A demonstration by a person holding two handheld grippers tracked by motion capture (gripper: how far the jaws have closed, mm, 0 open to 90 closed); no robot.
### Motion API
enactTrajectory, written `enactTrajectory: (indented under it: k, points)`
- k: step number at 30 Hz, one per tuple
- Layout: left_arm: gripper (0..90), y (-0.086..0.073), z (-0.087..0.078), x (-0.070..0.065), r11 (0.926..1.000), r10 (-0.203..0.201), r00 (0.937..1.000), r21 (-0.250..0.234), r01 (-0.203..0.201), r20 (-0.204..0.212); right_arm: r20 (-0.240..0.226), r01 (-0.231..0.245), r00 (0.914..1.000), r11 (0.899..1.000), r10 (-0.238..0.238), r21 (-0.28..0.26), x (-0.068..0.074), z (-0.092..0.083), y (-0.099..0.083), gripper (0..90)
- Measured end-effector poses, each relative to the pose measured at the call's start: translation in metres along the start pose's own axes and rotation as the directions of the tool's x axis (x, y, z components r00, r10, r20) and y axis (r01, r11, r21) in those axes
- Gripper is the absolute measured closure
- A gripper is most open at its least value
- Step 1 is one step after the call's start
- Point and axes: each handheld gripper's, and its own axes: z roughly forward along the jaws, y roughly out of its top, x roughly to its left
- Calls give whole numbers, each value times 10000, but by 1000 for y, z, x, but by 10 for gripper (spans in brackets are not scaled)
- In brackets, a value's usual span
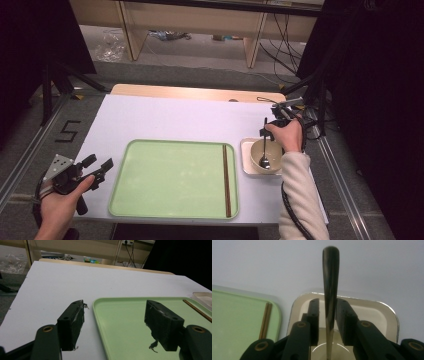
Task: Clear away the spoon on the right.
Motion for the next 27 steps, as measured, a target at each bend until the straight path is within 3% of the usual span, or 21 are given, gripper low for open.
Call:
enactTrajectory:
  k: [1, 3, 5, 6, 7, 9, 10, 11, 12, 13, 15, 17, 18, 20, 21, 22, 24, 27]
  points:
    - [320, 0, 0, 0, 10000, 32, 10000, -8, -32, -7, -135, -131, 9998, 9999, 131, 13, -1, 0, -1, 748]
    - [320, 0, 1, 0, 10000, 22, 10000, -15, -22, 4, -123, 413, 9991, 9985, -417, -348, -7, 0, -1, 758]
    - [320, 0, 1, 0, 10000, 26, 10000, -14, -26, 11, -214, -239, 9995, 9997, 241, 91, -5, -3, -2, 811]
    - [320, 1, 1, 0, 10000, 39, 10000, -19, -39, 2, -189, -308, 9993, 9994, 310, 138, -5, -4, -3, 835]
    - [320, 1, 0, 0, 10000, 46, 10000, -14, -46, 8, -128, -107, 9999, 9999, 108, 67, -7, -5, -3, 842]
    - [320, 1, 0, -1, 10000, -4, 10000, -18, 4, 3, -112, -192, 9998, 9998, 192, 81, -6, -5, -3, 844]
    - [320, 0, 0, -1, 10000, -6, 10000, -17, 6, 0, -148, 172, 9997, 9997, -175, -185, -8, -3, -3, 846]
    - [320, 1, 0, 0, 9999, 148, 9999, -5, -148, -1, -85, 221, 9997, 9995, -223, -236, -8, -3, -3, 846]
    - [320, 1, 0, 0, 9999, 111, 9999, 1, -111, -6, 10, -119, 9999, 9999, 119, -31, -5, -5, -3, 847]
    - [320, 1, 0, -1, 10000, -19, 10000, -16, 19, -17, 4, 286, 9996, 9991, -286, -324, -6, -3, -3, 848]
    - [320, 1, 0, 0, 10000, 19, 10000, -27, -19, 11, 158, 32, 9999, 9999, -30, -114, -1, -5, -2, 857]
    - [320, 0, 1, 0, 10000, 37, 10000, -8, -37, 8, 146, 431, 9990, 9982, -426, -428, -3, -3, -2, 900]
    - [320, 1, 0, 0, 10000, 91, 10000, -5, -91, 9, 182, -53, 9998, 9999, 56, -115, -1, -4, -2, 900]
    - [320, 1, 0, 0, 10000, 62, 10000, -35, -62, 4, 318, -132, 9994, 9997, 138, -195, -1, -2, -2, 900]
    - [321, 1, 1, 0, 10000, 30, 10000, -44, -30, 1, 379, 98, 9992, 9999, -95, -98, -3, -2, -2, 900]
    - [321, 0, 1, 0, 10000, 27, 10000, -19, -27, 12, 272, 47, 9996, 9996, -40, -265, -3, 0, -2, 900]
    - [321, 1, 1, 0, 10000, 24, 10000, -20, -24, 13, 214, -266, 9994, 9996, 263, 122, -1, -2, -2, 900]
    - [321, 0, 1, 0, 10000, -65, 10000, -5, 65, 14, 370, 61, 9993, 10000, -61, 7, 0, -5, -2, 900]
